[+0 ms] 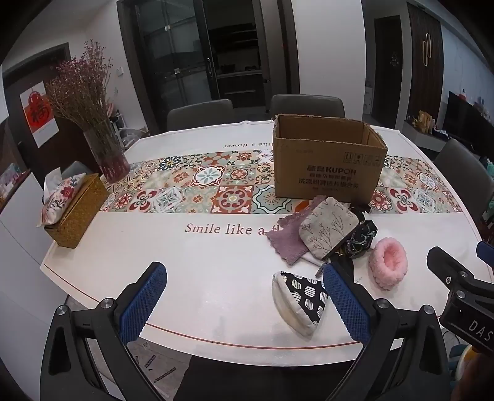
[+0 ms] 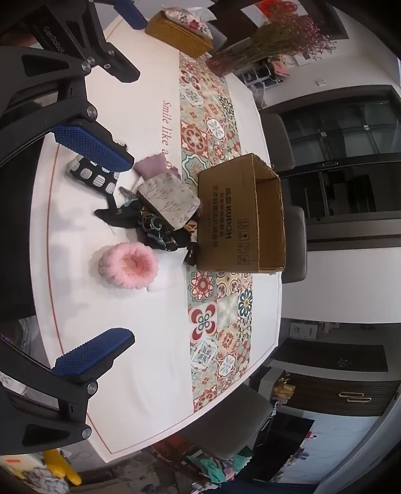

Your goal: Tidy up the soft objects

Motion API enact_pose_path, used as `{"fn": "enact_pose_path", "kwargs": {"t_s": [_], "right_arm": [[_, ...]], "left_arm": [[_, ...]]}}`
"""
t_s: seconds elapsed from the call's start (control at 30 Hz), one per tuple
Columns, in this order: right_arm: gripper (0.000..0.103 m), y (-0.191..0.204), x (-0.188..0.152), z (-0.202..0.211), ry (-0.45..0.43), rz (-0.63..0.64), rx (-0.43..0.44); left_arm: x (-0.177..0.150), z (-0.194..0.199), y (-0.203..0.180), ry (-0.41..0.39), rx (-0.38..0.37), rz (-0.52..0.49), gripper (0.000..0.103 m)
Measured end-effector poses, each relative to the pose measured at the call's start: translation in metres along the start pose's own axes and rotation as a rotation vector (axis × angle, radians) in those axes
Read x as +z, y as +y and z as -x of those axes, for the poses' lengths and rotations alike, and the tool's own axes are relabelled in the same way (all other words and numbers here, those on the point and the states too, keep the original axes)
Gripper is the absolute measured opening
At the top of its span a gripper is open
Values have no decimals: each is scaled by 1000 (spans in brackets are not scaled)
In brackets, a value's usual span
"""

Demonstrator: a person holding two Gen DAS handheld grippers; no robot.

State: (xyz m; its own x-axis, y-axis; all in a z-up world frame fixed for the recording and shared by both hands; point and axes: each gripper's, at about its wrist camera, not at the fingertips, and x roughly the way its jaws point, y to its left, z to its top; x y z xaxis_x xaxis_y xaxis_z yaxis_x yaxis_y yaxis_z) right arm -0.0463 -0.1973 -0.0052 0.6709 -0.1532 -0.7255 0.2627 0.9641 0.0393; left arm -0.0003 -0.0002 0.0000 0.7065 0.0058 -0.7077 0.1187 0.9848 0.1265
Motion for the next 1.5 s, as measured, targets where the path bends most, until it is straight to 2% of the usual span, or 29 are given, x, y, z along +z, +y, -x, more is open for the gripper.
{"fn": "enact_pose_path", "kwargs": {"t_s": [1.5], "right_arm": [[102,6,1,1,-6,10,0]], "left_arm": [[1,1,-1,-7,-11,-3,103]]}}
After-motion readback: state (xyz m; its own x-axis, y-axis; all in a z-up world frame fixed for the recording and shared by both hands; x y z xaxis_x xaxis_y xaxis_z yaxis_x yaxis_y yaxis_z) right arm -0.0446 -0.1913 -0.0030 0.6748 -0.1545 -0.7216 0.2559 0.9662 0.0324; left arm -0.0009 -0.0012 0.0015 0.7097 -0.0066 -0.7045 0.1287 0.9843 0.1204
